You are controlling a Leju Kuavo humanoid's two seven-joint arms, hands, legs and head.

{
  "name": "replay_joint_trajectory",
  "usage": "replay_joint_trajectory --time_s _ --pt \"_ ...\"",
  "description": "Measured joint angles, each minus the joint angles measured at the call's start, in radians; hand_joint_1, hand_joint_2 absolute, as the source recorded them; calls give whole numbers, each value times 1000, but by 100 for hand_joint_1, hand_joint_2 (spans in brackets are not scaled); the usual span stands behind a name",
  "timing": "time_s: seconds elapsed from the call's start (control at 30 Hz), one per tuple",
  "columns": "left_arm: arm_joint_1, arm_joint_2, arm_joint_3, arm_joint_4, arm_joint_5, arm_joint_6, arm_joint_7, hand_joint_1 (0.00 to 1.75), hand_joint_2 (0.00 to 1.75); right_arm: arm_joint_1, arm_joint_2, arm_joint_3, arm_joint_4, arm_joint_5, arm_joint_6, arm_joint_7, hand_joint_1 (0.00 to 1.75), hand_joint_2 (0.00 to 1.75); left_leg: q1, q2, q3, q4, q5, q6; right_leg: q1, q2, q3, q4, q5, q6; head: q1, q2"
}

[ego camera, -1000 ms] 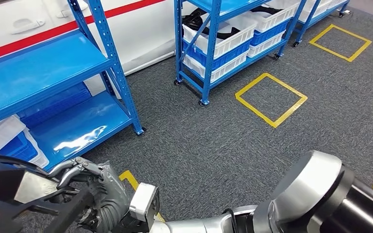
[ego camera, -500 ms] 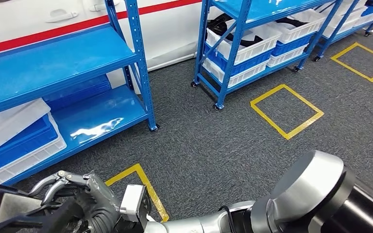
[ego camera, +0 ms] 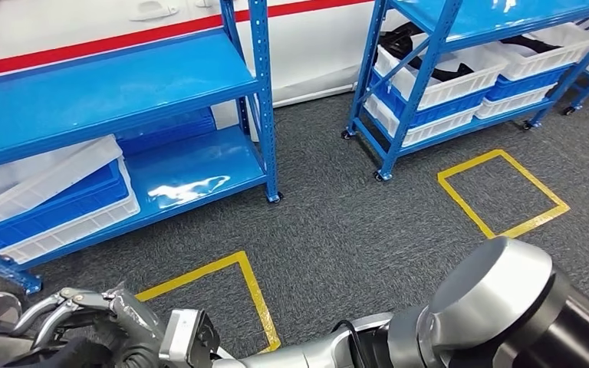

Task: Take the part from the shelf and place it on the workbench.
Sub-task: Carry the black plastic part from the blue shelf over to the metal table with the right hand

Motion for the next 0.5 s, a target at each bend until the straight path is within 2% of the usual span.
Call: replay_joint_trajectory --time_s 0.03,0.07,0.1,0.13,0.2,0.27,0.3,0.33,0.37,0.43,0.5 --pt "-1 2 0 -2 -1 -5 3 0 175 0 0 0 0 3 -6 3 175 175 2 7 -28 55 -20 -3 1 -13 -1 0 -1 -1 0 0" --pt "-2 5 0 -4 -2 -10 7 0 175 -1 0 0 0 9 -14 8 175 175 4 11 -46 89 -27 -5 2 -26 -1 0 -1 -2 0 0" --pt "-2 9 0 -7 -3 -15 10 0 175 -2 1 1 0 17 -24 14 175 175 5 13 -45 89 -16 -6 3 -38 -1 0 -2 -2 0 0" --pt "-3 13 0 -10 -4 -19 13 0 175 -4 2 3 0 26 -35 20 175 175 5 18 -27 54 9 -6 4 -49 0 0 -4 -1 0 0" --pt "-5 21 0 -16 -9 -21 18 0 175 -9 6 8 -2 39 -51 31 175 175 1 51 40 -71 61 -1 7 -67 3 0 -7 4 0 0" --pt "-4 26 0 -21 -15 -19 20 0 175 -11 6 11 -6 38 -53 35 175 175 -8 76 78 -146 77 12 12 -81 7 -1 -11 12 3 0" --pt "0 29 0 -23 -18 -15 17 0 175 -10 5 11 -8 35 -50 34 175 175 -13 75 80 -153 73 18 14 -87 9 -3 -12 18 4 0" --pt "6 31 0 -23 -20 -11 13 0 175 -10 3 11 -10 34 -46 32 175 175 -12 65 80 -156 75 25 14 -94 12 -5 -14 24 5 0" --pt "13 33 0 -23 -22 -6 10 0 175 -9 2 11 -12 33 -43 31 175 175 -11 57 83 -161 76 31 12 -95 14 -6 -18 30 5 0" --pt "22 35 0 -24 -22 3 4 0 175 -8 -2 11 -16 31 -36 29 175 175 -8 40 92 -171 80 43 9 -70 1 35 -47 38 6 0" --pt "24 33 1 -24 -8 21 3 0 175 -8 -6 14 -18 20 -20 34 175 175 -9 22 95 -173 80 54 9 -29 -56 152 -103 37 6 0"
